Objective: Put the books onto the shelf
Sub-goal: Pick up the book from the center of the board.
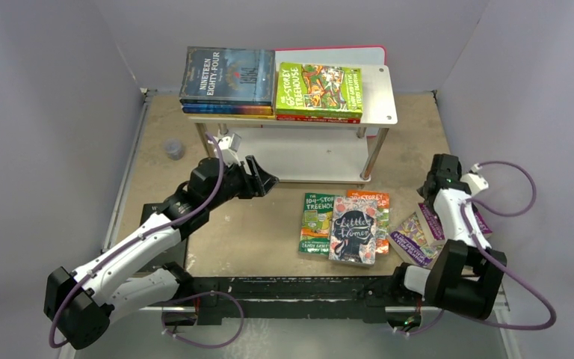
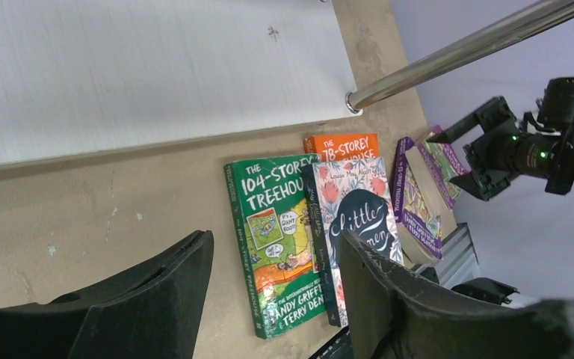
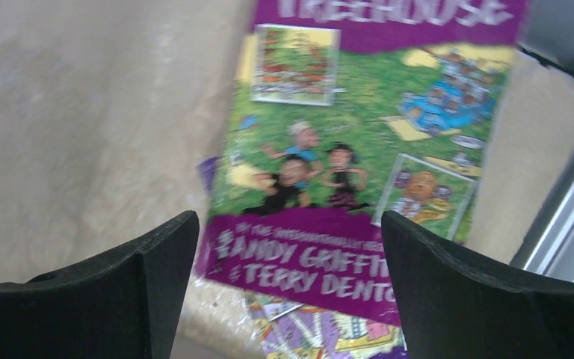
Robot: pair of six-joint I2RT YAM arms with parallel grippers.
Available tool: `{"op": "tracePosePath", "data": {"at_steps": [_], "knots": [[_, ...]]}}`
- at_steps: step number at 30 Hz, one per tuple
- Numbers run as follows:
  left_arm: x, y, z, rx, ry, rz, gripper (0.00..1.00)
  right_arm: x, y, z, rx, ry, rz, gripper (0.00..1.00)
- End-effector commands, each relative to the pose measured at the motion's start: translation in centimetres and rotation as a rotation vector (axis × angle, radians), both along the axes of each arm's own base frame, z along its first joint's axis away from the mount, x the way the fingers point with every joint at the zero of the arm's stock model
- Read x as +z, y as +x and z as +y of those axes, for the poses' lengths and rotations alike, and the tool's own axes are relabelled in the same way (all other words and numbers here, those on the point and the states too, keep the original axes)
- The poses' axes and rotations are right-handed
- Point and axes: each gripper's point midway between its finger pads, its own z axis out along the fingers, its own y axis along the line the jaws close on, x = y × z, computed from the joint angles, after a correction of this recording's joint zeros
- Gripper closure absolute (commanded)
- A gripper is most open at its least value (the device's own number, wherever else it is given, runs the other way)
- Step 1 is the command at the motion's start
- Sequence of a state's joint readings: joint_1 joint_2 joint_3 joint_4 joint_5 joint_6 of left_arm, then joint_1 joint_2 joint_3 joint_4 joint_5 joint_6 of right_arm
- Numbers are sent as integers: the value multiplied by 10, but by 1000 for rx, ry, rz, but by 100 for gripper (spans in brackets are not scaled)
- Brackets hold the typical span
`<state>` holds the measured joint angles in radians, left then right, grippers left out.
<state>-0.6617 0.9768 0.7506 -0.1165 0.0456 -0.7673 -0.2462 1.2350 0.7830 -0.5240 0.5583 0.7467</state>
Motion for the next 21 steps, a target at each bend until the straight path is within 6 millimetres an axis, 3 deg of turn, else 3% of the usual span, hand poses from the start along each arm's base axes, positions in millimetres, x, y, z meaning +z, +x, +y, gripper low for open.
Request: {"op": "tracePosePath", "data": {"at_steps": [1, 7, 13, 21], "knots": [[20, 6, 3, 39, -33, -40, 39, 5, -26, -14, -251, -17, -130, 9], [16, 8, 3, 51, -30, -23, 39, 3, -52, -12, -406, -5, -229, 10], [10, 12, 5, 76, -22, -7, 39, -1, -86, -11, -578, -21, -202, 14], [5, 14, 6, 90, -13, 4, 39, -9, -90, -17, -584, -48, -163, 14]]}}
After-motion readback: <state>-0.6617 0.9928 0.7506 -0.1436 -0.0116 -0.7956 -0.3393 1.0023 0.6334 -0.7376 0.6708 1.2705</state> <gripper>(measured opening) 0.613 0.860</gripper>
